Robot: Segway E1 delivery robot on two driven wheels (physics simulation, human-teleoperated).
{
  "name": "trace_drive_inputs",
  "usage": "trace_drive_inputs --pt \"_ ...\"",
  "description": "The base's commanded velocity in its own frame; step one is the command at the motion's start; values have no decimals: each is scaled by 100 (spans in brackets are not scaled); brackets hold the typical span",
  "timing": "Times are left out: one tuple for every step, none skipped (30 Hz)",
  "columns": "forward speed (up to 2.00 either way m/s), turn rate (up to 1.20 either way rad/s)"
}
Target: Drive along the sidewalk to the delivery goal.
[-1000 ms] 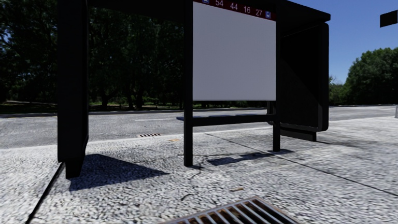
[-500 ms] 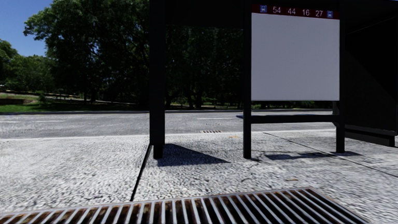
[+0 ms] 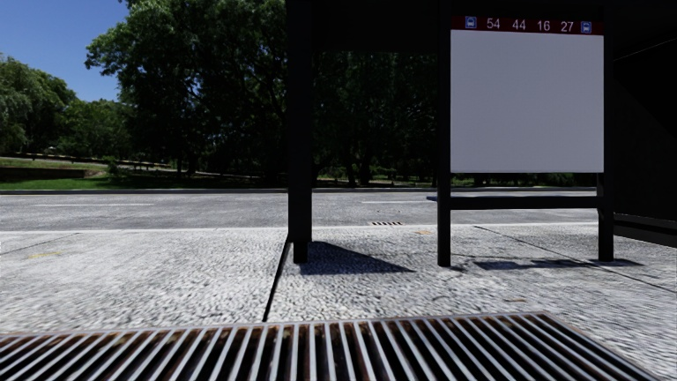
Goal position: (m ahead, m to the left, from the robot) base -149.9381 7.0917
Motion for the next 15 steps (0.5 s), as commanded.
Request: trace_drive_inputs --pt "0 0" --pt "0 0" --pt "0 0" --pt "0 13" --pt "33 30" --pt "54 42" --pt "54 42" --pt "77 46" --pt "91 47" --pt "92 48" --pt "92 48" --pt "93 53" --pt "95 59" --pt "97 64" --pt "100 66"
